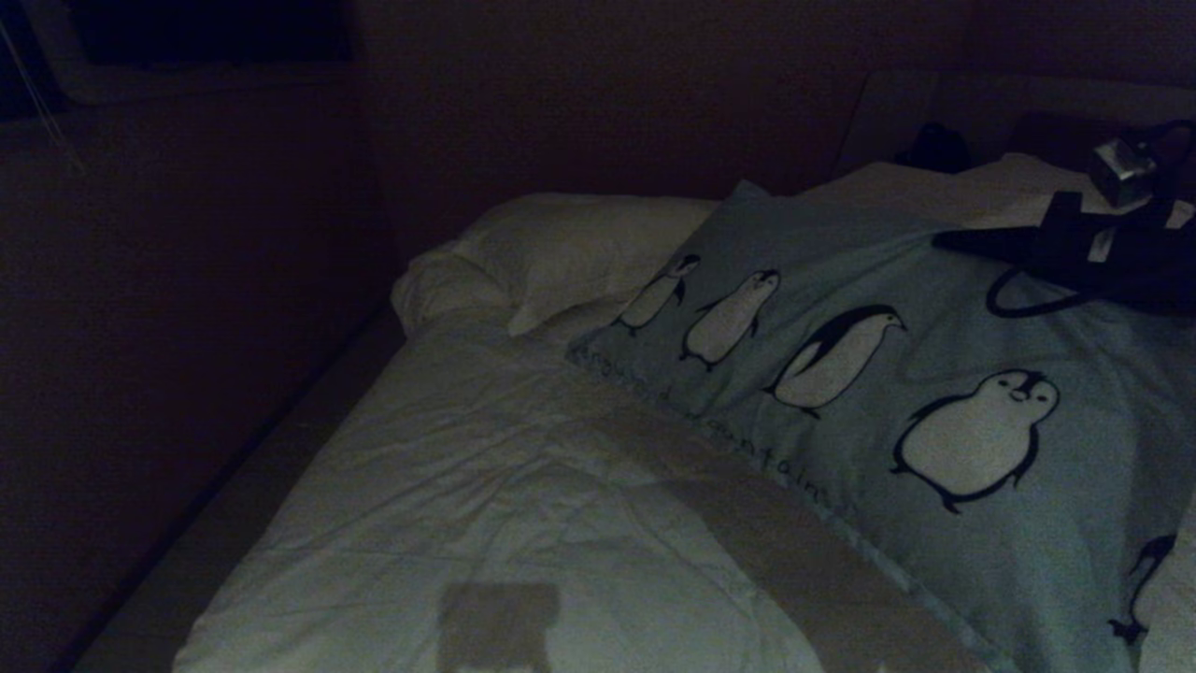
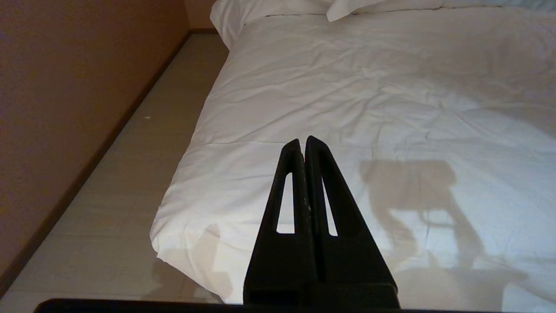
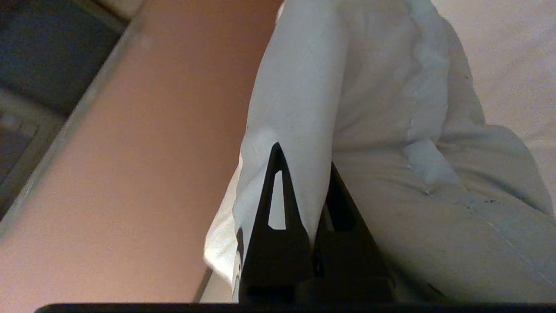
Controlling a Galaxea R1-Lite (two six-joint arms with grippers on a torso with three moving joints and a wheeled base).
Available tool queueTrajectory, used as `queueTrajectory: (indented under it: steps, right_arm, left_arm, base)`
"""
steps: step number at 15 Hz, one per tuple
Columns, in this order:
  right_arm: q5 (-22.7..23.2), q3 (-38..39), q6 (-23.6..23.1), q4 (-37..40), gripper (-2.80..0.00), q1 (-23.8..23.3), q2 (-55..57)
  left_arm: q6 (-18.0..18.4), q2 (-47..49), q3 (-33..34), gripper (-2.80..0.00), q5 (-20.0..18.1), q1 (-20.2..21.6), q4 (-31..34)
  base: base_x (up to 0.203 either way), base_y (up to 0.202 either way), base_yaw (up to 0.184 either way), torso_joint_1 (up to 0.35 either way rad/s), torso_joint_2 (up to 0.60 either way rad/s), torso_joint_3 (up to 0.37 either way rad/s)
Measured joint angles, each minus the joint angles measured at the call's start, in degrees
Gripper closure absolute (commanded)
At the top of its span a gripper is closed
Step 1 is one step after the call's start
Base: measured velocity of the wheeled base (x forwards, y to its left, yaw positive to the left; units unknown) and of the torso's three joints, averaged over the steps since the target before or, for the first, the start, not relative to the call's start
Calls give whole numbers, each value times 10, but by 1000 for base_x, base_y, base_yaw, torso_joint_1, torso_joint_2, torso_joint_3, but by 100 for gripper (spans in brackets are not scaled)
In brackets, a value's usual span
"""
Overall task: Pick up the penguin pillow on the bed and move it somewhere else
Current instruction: Move to the head of the bed
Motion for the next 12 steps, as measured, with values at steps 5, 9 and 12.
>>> queueTrajectory:
  steps: [5, 9, 12]
  right_arm:
    - [1, -26, 43, -11, 0, -94, -11]
    - [2, -28, 92, -58, 0, -138, -10]
    - [4, -31, 121, -94, 0, -172, -8]
  left_arm:
    - [1, 0, 0, 0, 0, 0, 0]
    - [-1, 0, 0, 0, 0, 0, 0]
    - [0, 0, 0, 0, 0, 0, 0]
  base:
    - [0, 0, 0, 0, 0, 0]
    - [0, 0, 0, 0, 0, 0]
    - [0, 0, 0, 0, 0, 0]
